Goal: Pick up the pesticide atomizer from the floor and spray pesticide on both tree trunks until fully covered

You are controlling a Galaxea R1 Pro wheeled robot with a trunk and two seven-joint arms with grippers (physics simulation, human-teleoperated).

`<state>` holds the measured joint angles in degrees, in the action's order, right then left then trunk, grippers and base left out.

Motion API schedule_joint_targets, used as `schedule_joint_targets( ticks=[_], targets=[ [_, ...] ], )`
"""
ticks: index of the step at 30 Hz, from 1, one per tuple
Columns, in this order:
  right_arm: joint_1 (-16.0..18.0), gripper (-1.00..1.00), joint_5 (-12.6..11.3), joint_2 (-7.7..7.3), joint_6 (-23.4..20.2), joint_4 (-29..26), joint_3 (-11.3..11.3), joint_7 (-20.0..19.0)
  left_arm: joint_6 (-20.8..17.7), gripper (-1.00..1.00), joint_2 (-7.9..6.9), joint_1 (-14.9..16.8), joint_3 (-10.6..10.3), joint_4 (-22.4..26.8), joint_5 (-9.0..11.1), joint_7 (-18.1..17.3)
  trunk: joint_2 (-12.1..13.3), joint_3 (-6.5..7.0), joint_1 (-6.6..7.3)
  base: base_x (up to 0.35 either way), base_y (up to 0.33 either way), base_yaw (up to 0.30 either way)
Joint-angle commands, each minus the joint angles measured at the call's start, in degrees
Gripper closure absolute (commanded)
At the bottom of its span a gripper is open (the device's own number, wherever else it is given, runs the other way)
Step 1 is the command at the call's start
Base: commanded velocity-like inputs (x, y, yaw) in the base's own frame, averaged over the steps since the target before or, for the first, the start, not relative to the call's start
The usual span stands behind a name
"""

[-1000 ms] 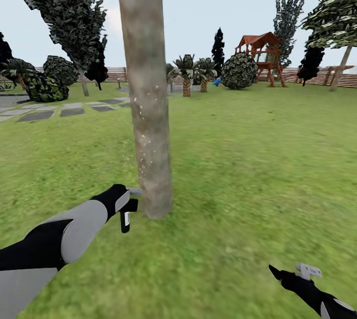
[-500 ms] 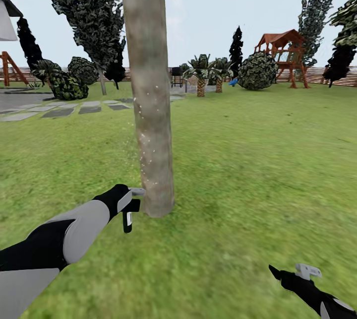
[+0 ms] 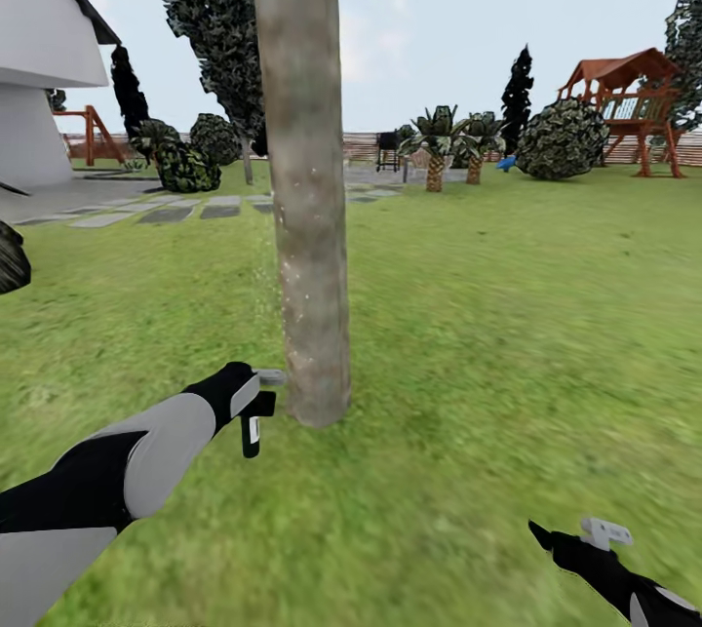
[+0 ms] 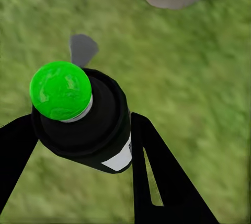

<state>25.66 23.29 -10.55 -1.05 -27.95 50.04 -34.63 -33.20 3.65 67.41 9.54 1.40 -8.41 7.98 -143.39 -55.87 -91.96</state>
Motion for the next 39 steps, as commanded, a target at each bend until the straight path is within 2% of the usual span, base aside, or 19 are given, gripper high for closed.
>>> schedule_joint_targets(
  ticks=[1,12,39],
  targets=[
    [0.0,-1.0,0.0,0.0,0.0,0.0,0.0,0.0,0.0,1.0,-0.02,0.0,0.0,0.0,0.0,0.0,0.0,0.0,0.0,0.116,-0.32,0.255],
    [0.0,-1.0,0.0,0.0,0.0,0.0,0.0,0.0,0.0,1.0,0.2,0.0,0.0,0.0,0.0,0.0,0.0,0.0,0.0,0.134,-0.299,0.07],
    [0.0,-1.0,0.0,0.0,0.0,0.1,0.0,0.0,0.0,1.0,0.43,0.0,0.0,0.0,0.0,0.0,0.0,0.0,0.0,0.001,-0.29,0.252]
  ],
)
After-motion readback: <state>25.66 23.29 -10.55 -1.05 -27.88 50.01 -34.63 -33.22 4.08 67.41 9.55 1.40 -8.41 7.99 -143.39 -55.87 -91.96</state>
